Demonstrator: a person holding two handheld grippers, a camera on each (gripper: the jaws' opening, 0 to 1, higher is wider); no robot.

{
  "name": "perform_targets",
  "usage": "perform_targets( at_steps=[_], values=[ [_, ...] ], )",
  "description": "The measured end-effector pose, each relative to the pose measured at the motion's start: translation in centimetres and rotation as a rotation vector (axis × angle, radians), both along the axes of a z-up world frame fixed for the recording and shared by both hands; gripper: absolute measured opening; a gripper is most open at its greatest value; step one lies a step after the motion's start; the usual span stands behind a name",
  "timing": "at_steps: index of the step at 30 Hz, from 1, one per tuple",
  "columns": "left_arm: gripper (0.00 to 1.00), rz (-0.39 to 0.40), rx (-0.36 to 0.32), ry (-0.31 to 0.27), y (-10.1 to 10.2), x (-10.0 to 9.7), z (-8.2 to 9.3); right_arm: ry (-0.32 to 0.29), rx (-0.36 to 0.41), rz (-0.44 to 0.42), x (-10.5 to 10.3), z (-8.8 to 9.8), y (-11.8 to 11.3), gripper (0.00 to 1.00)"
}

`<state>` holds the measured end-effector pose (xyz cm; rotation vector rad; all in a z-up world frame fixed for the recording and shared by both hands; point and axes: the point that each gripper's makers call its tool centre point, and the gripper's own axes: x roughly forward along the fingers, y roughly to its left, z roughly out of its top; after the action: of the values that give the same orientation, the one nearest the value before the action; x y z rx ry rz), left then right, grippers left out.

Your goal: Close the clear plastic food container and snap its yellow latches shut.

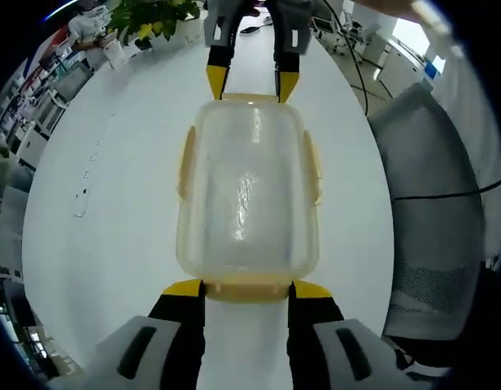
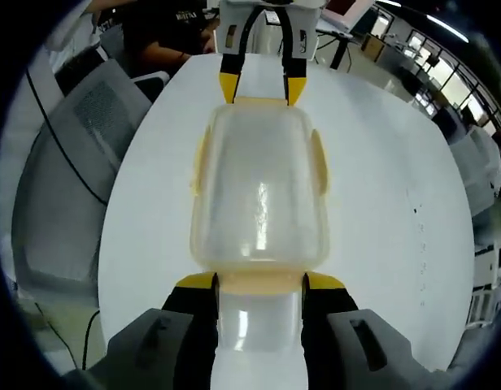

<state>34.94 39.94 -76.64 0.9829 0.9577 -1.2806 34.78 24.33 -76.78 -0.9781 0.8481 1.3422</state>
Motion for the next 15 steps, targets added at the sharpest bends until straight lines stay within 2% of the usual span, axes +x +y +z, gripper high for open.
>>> perform_targets(
  at_steps=[15],
  values=[
    [0.33, -0.019, -0.010, 0.003, -4.9, 0.6, -0.2, 0.003, -0.023, -0.023, 0.4, 0.0, -5.0, 0.36]
  ],
)
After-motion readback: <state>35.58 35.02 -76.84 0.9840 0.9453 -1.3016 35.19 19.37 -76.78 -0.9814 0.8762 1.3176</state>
